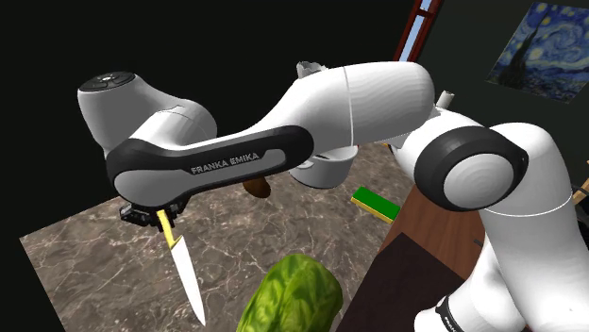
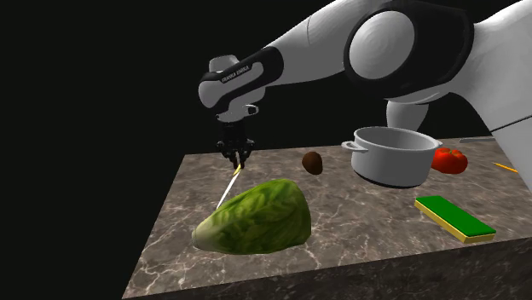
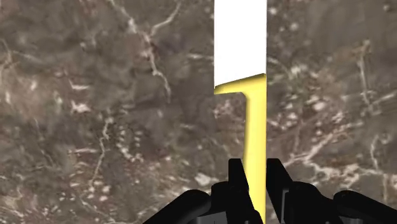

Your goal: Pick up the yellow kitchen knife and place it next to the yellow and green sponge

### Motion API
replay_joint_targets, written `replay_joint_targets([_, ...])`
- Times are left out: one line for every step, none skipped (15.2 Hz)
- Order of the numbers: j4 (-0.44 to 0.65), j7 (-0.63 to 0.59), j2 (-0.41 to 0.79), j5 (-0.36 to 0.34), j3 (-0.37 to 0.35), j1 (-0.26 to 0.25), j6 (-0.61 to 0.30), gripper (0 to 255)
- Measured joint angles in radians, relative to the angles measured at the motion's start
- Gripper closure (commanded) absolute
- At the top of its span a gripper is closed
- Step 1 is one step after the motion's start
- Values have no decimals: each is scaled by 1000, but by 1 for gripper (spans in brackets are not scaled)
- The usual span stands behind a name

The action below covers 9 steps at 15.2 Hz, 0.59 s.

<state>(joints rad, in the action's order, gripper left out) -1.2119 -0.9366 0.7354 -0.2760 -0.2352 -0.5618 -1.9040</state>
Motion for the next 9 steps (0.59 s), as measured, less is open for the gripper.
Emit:
replay_joint_targets([1, 0, 0, 0, 0, 0, 0, 255])
replay_joint_targets([1, 0, 0, 0, 0, 0, -1, 255])
replay_joint_targets([2, 0, 1, 0, 0, 0, -1, 255])
replay_joint_targets([3, 0, 2, 0, 0, -1, -1, 255])
replay_joint_targets([4, 0, 2, 0, 0, -1, 0, 255])
replay_joint_targets([3, 0, 1, 0, 0, -1, 0, 255])
replay_joint_targets([6, 1, 0, 1, -1, -1, 5, 255])
replay_joint_targets([11, 1, -2, 1, -1, -2, 12, 255])
replay_joint_targets([9, 3, -9, 3, -2, 0, 17, 255])
